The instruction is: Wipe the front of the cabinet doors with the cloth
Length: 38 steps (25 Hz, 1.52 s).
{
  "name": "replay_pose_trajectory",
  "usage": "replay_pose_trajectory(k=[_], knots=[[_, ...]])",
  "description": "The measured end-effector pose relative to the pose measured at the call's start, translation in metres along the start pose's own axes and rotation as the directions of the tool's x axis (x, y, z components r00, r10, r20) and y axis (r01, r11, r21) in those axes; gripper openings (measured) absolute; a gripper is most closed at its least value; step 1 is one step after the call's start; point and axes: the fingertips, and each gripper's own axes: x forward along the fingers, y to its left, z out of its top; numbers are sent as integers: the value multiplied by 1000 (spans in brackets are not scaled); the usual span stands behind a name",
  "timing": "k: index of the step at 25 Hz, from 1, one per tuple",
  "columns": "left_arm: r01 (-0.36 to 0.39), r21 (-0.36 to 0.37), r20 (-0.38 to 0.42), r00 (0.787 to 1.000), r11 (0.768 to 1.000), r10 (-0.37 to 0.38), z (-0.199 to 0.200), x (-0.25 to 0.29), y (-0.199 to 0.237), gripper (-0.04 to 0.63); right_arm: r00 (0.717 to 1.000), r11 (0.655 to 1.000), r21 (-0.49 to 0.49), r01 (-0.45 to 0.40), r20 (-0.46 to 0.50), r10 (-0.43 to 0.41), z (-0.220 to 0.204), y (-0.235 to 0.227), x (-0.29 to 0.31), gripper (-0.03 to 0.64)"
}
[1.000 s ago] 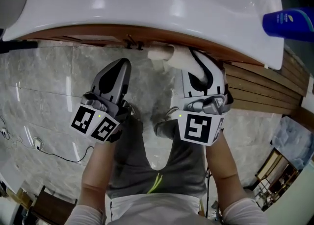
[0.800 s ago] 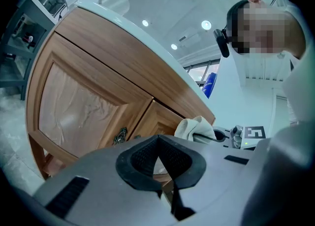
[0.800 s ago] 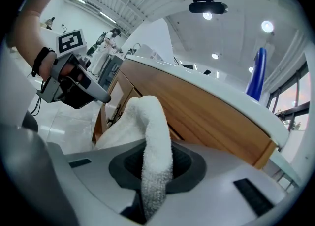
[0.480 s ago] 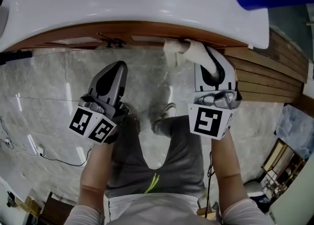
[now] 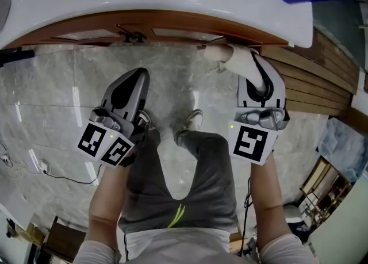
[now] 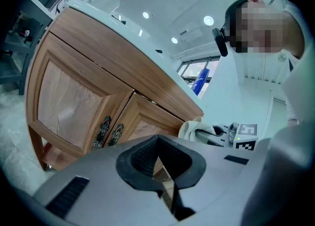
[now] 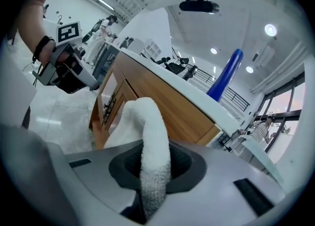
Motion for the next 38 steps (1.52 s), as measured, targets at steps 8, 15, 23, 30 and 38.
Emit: replay_pose_trajectory(k=[8,15,23,30,38], knots=[[-44,-13,-2,999,999,44,5,-38,30,15,991,994,4,-108,74,108,49,74,24,72],[-74,-18,60,995,997,75,-5,-56,83,15,978,987,12,-159,138,156,70,144,78,72],[-78,-21,95,992,997,80,-11,-59,112,15,978,988,14,-151,144,148,80,173,118,72],[-69,-28,85,994,997,71,-12,-52,109,15,988,993,4,-120,95,120,57,152,115,72],[-31,-10,68,997,999,32,-19,-28,85,17,995,997,-12,-78,66,79,23,120,101,72]])
